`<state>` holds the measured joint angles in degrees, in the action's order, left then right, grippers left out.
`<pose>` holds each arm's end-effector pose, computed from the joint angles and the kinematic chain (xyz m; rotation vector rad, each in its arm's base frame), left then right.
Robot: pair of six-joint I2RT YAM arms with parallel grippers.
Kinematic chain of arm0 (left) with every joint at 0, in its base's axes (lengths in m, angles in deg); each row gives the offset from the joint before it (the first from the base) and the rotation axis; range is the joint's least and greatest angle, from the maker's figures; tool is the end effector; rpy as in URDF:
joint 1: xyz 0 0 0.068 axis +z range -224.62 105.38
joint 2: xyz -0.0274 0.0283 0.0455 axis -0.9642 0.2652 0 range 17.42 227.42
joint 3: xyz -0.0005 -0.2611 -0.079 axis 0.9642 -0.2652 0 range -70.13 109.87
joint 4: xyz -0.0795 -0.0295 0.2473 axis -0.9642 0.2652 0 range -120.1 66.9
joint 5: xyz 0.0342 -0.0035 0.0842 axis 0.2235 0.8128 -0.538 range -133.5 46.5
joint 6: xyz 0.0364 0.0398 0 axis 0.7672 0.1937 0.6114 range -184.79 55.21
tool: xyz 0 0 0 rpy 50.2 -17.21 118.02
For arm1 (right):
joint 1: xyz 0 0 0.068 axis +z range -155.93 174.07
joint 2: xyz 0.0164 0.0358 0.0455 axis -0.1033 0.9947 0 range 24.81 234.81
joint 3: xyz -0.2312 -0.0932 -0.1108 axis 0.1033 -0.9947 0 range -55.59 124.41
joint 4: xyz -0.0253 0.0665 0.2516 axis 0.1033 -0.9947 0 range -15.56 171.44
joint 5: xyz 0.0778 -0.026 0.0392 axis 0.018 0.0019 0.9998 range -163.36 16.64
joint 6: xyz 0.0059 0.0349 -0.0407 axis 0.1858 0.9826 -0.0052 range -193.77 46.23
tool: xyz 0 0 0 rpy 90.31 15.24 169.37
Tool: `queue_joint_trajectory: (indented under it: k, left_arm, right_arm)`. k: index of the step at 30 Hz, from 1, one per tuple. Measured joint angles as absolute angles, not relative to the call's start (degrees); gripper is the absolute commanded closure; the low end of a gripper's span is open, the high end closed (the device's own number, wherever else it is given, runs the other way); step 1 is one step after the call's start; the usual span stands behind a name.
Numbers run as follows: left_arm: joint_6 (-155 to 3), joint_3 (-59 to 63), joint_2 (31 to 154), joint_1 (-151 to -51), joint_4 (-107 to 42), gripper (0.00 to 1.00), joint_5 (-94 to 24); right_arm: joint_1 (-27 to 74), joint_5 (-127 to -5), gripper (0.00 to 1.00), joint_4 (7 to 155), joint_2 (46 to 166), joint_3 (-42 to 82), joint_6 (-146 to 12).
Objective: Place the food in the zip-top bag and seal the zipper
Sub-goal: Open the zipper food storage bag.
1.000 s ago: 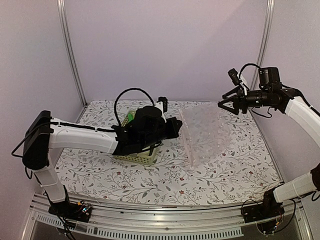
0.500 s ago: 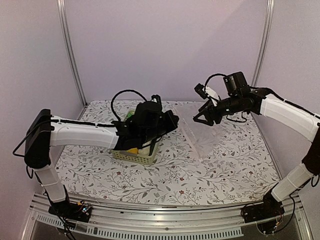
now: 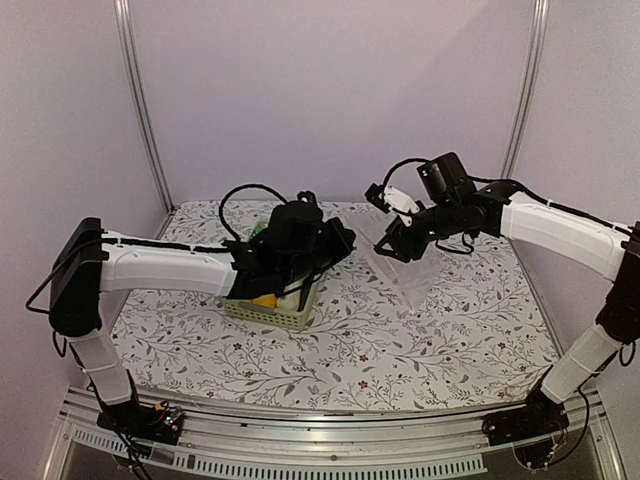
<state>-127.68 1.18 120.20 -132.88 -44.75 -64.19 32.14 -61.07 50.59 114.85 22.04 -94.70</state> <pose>0.2325 -0.3518 0.2632 -0.3490 1.9731 -1.1059 0.2722 0.2227 0.3089 -1.2447 1.9792 0.3990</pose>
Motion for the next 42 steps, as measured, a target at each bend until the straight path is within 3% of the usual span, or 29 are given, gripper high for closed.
queue_joint_trajectory:
  k: [16,18,24,42]
  left_arm:
    - [-130.7,1.0,120.2,-132.8,-45.3,1.00,-64.0]
    - [-130.9,1.0,120.2,-132.8,-45.7,1.00,-63.9]
    - [-131.0,1.0,120.0,-132.8,-46.5,1.00,-63.8]
    - [-129.3,0.9,121.9,-132.8,-45.4,0.98,-62.2]
  right_arm:
    - [33.2,-69.6,0.58,50.6,117.0,22.9,-94.1]
    - [33.5,-69.6,0.65,50.6,117.0,22.9,-94.2]
    - [33.5,-70.1,0.99,50.6,117.1,22.9,-93.4]
    - [25.3,-74.8,1.00,50.5,116.4,28.5,-92.6]
